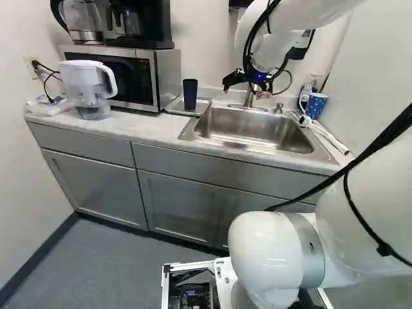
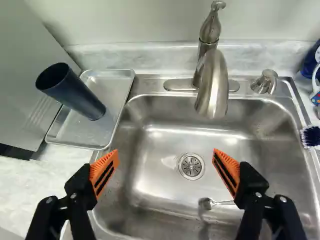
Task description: Rinse the cup and place it in the tray
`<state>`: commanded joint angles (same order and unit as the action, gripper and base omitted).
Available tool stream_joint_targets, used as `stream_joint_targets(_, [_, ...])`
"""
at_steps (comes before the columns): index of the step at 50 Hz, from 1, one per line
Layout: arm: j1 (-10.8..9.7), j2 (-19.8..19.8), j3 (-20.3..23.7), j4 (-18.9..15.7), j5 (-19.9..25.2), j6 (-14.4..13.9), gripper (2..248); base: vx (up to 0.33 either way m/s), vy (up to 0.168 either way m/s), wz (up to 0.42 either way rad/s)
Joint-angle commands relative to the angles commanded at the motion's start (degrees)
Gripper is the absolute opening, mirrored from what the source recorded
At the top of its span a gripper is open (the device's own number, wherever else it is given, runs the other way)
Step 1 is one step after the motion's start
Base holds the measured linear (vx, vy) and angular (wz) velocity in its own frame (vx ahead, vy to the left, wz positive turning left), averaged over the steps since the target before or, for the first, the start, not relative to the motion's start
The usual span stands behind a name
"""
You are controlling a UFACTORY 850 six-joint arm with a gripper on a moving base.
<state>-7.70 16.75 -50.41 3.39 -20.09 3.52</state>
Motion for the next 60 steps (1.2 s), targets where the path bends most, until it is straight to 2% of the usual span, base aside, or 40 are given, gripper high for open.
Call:
stream_joint_targets(28, [0.0, 0.0, 0.0, 0.0, 0.0, 0.0, 247, -0.012, 0.000, 0.000])
stream_joint_targets(60, [0.0, 0.0, 0.0, 0.0, 0.0, 0.0, 247, -0.069, 0.002, 0.001])
